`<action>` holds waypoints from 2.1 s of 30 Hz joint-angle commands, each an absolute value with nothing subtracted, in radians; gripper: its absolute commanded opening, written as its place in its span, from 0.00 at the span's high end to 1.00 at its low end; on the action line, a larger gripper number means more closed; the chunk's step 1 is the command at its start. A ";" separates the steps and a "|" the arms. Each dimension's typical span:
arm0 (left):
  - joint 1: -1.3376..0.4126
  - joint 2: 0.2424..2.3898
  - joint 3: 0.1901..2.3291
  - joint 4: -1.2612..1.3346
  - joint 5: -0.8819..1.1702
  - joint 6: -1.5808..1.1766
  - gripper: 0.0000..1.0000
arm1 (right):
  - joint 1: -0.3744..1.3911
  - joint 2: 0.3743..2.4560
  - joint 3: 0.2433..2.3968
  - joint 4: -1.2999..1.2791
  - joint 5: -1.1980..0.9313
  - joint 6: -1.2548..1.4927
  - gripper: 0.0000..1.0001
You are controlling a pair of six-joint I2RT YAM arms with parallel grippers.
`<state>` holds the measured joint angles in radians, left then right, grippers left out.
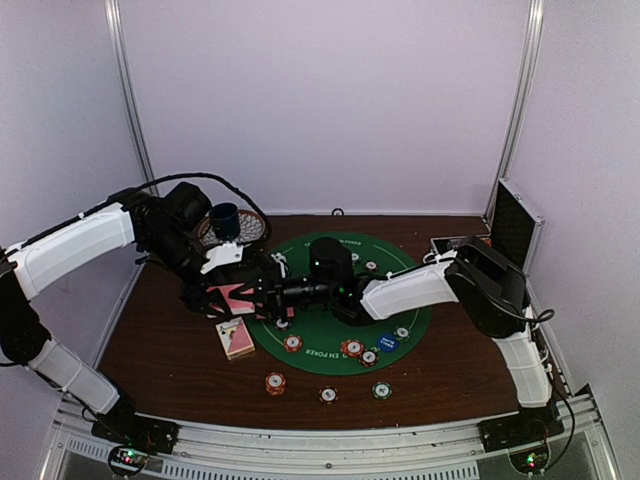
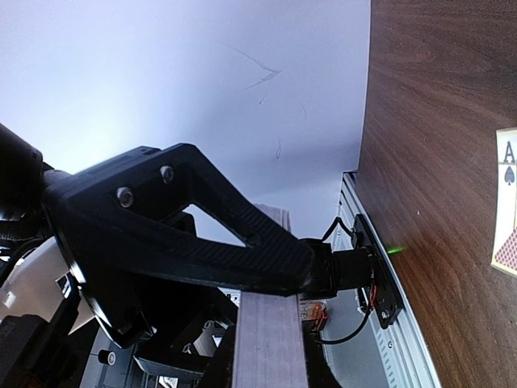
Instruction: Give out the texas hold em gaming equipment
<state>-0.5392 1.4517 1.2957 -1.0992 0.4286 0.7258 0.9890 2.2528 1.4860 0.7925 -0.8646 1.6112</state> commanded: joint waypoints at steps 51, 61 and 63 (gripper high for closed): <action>-0.533 1.435 1.296 -1.082 0.443 0.731 1.00 | 0.959 2.096 1.460 0.482 -0.884 1.389 0.64; -0.534 1.432 1.298 -1.082 0.444 0.730 1.00 | 0.958 2.090 1.471 0.440 -0.886 1.367 0.64; -0.533 1.438 1.301 -1.081 0.445 0.727 1.00 | 0.962 2.097 1.499 0.418 -0.883 1.360 0.64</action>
